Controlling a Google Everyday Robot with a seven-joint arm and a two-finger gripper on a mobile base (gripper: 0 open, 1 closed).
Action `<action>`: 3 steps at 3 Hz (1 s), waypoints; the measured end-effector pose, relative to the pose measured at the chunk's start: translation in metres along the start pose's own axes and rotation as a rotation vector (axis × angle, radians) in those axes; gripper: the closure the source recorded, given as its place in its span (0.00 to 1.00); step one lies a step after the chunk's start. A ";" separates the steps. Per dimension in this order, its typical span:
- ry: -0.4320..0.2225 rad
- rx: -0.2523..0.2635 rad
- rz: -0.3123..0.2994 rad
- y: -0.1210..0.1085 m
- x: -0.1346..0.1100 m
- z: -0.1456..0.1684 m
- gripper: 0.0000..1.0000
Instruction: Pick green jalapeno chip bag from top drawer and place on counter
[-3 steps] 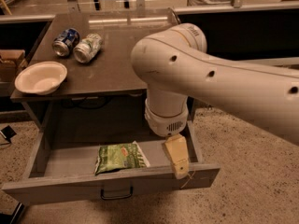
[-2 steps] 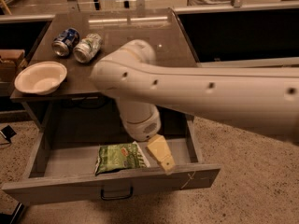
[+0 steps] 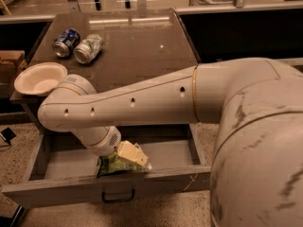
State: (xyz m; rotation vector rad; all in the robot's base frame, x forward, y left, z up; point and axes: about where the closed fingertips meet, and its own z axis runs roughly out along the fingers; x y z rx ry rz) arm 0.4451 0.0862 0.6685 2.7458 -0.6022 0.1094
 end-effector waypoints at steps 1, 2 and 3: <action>0.000 0.000 0.000 0.000 0.000 0.000 0.00; -0.020 0.021 -0.055 -0.005 0.003 0.001 0.00; -0.068 0.130 -0.182 -0.027 0.012 0.002 0.00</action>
Offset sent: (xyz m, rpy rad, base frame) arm 0.0322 0.0233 -0.0091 0.2243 0.2330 0.4167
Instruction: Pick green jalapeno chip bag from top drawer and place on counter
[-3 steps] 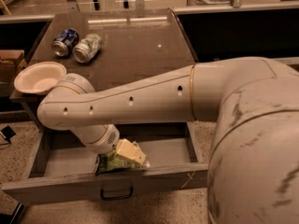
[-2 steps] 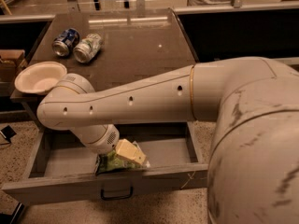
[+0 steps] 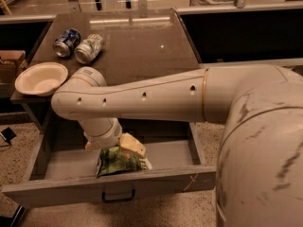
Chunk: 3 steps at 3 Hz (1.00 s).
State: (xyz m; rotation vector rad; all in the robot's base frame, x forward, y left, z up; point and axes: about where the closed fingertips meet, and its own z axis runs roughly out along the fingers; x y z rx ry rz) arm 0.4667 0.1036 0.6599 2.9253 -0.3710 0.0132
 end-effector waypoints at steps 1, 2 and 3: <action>-0.042 0.014 -0.162 -0.013 0.004 0.017 0.15; -0.078 -0.034 -0.278 -0.022 -0.002 0.036 0.38; -0.101 -0.046 -0.329 -0.026 -0.008 0.035 0.62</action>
Offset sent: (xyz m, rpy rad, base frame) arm -0.0009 0.0240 -0.0590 -0.0566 0.2146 0.3823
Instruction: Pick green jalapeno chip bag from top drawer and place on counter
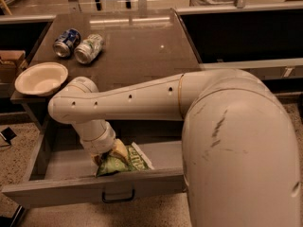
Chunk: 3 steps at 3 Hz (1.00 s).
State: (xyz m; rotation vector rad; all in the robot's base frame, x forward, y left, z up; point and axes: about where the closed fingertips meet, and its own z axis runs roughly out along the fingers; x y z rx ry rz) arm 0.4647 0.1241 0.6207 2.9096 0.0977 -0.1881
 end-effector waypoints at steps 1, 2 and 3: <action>0.014 0.076 -0.003 0.007 -0.001 -0.041 0.85; 0.083 0.122 0.037 0.033 0.005 -0.115 1.00; 0.180 0.140 0.072 0.059 0.038 -0.203 1.00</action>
Offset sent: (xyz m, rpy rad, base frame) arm 0.0462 -0.0253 0.2460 0.1568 -0.2078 -0.0793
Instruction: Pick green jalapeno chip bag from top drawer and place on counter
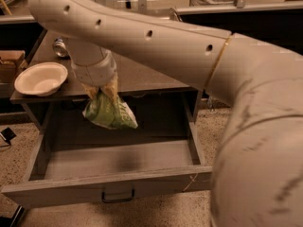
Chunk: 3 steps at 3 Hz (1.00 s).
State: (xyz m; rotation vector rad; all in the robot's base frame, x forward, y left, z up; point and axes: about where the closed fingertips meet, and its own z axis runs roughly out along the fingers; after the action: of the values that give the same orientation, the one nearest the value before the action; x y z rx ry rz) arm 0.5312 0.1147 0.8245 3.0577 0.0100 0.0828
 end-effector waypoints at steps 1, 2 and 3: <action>0.077 0.024 -0.053 -0.028 0.081 -0.026 1.00; 0.077 0.024 -0.053 -0.028 0.081 -0.026 1.00; 0.104 0.079 -0.024 -0.027 0.090 -0.034 1.00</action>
Offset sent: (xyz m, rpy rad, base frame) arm 0.1809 -0.0848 0.1957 -0.2520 0.0715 -0.2217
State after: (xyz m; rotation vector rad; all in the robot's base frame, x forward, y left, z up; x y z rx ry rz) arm 0.6194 0.1451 0.8613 3.1278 0.0577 0.2459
